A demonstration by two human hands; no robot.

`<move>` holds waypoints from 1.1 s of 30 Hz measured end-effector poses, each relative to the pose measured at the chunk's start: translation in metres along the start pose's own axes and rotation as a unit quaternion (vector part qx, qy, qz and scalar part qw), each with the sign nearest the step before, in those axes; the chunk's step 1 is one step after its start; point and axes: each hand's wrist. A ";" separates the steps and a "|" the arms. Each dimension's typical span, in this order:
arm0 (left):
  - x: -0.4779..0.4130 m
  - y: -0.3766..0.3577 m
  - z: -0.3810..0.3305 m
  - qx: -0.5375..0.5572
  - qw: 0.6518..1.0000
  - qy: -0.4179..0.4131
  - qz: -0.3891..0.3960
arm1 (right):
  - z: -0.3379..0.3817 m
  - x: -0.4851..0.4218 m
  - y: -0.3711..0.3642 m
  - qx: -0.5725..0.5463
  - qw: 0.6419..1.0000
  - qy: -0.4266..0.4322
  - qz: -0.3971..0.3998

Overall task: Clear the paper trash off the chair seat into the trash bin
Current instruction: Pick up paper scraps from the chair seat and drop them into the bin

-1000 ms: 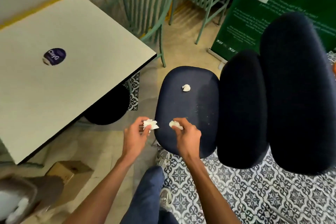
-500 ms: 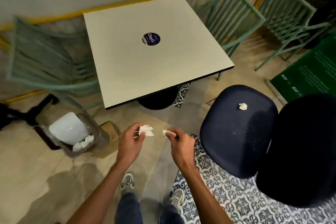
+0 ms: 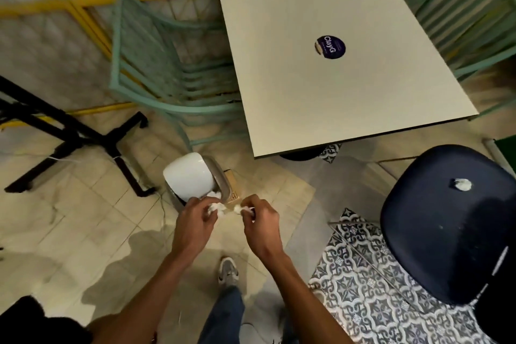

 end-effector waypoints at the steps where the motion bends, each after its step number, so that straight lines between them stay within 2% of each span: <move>1: -0.006 0.002 0.012 -0.016 1.000 -0.004 0.009 | 0.003 -0.003 -0.015 0.013 1.000 0.003 0.005; 5: -0.029 -0.004 0.058 -0.116 0.989 -0.064 0.065 | 0.009 -0.018 -0.066 0.070 0.997 0.009 0.043; 8: -0.047 -0.020 0.085 -0.149 0.979 -0.113 0.085 | 0.009 -0.030 -0.094 0.121 0.989 0.014 0.090; 11: -0.063 -0.039 0.105 -0.181 0.971 -0.131 0.082 | 0.003 -0.041 -0.120 0.170 0.974 0.049 0.143; 14: -0.078 -0.059 0.131 -0.234 0.954 -0.146 0.119 | -0.004 -0.059 -0.150 0.200 0.953 0.101 0.204; 17: -0.075 -0.079 0.156 -0.292 0.913 -0.221 0.179 | -0.008 -0.072 -0.170 0.275 0.913 0.156 0.258; 19: -0.072 -0.090 0.169 -0.386 0.848 -0.278 0.233 | -0.011 -0.078 -0.180 0.298 0.897 0.162 0.284; 20: -0.075 -0.097 0.178 -0.420 0.829 -0.282 0.239 | -0.015 -0.081 -0.187 0.302 0.893 0.152 0.298; 22: -0.082 -0.100 0.185 -0.392 0.864 -0.244 0.203 | -0.020 -0.086 -0.197 0.303 0.889 0.125 0.319; 23: -0.083 -0.095 0.179 -0.363 0.898 -0.186 0.166 | -0.021 -0.089 -0.201 0.306 0.887 0.114 0.328; 24: -0.083 -0.092 0.175 -0.329 0.906 -0.163 0.212 | -0.023 -0.091 -0.204 0.310 0.882 0.111 0.337; 25: -0.081 -0.091 0.167 -0.303 0.904 -0.153 0.260 | -0.023 -0.093 -0.205 0.317 0.877 0.120 0.340; 26: -0.082 -0.094 0.165 -0.313 0.886 -0.174 0.294 | -0.024 -0.094 -0.207 0.322 0.877 0.129 0.332; 29: -0.080 -0.103 0.168 -0.348 0.864 -0.197 0.306 | -0.026 -0.097 -0.207 0.312 0.882 0.144 0.323; 32: -0.080 -0.097 0.160 -0.355 0.863 -0.149 0.326 | -0.023 -0.095 -0.196 0.289 0.886 0.173 0.318; 33: -0.078 -0.093 0.155 -0.362 0.860 -0.156 0.322 | -0.020 -0.092 -0.189 0.279 0.893 0.175 0.306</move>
Point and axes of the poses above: each hand's wrist, its own x-axis away from the middle knuckle, its own y-axis out of the back of the hand, z = x × y, and after that the axes turned 10 degrees about -z, right-handed
